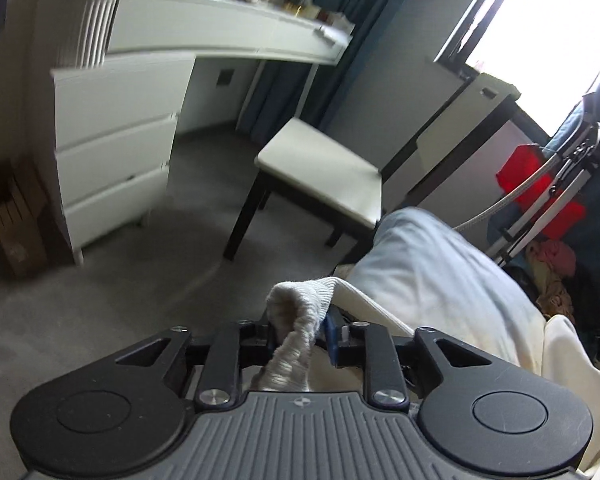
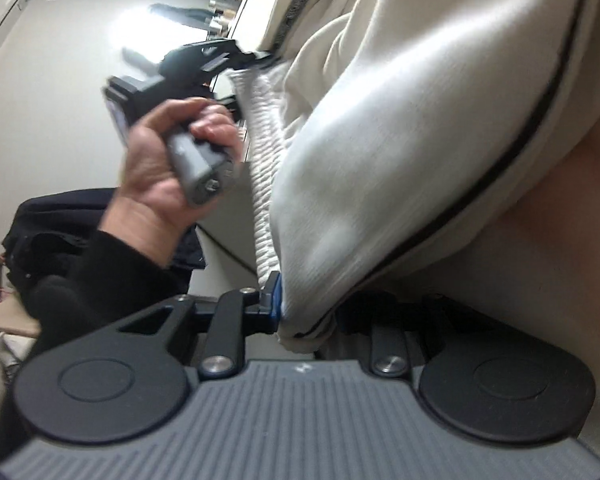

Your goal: Fold clothes

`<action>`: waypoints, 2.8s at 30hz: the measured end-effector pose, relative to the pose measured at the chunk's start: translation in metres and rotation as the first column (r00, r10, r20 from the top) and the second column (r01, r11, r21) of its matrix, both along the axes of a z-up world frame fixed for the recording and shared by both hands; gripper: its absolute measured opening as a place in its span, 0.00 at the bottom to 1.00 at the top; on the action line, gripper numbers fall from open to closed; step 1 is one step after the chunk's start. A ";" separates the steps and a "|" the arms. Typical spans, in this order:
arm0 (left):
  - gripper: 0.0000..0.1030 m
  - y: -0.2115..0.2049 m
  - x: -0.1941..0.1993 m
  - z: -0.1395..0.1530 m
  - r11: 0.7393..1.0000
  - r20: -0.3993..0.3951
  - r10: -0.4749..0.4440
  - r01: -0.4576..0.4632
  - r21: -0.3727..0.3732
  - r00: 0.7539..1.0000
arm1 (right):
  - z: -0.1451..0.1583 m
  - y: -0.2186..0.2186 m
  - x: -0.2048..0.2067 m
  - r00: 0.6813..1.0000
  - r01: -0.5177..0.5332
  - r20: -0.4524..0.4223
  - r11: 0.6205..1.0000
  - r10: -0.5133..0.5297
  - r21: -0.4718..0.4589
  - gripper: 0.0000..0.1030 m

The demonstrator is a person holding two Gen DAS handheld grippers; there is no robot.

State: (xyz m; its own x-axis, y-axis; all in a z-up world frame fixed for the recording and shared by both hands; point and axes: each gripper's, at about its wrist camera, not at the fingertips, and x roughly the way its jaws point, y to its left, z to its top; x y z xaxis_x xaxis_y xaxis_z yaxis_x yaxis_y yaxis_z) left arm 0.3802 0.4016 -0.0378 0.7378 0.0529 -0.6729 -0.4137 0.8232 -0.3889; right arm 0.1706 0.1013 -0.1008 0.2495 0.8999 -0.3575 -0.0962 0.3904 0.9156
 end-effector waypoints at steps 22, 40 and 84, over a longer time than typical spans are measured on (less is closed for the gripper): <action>0.82 -0.229 -0.169 0.102 0.920 0.138 -0.312 0.262 0.292 0.940 | 0.158 -0.227 -0.122 0.823 0.337 0.566 0.842 -0.045 -0.422 0.83; 0.75 -0.414 -0.052 0.026 0.813 0.065 -0.353 0.272 0.515 0.933 | 0.048 -0.378 -0.078 0.829 0.533 0.436 0.731 -0.350 -0.427 0.83; 0.70 -0.402 -0.292 0.019 0.837 0.248 -0.521 0.432 0.335 0.817 | 0.097 -0.327 -0.051 0.795 0.503 0.541 0.797 -0.274 -0.335 0.62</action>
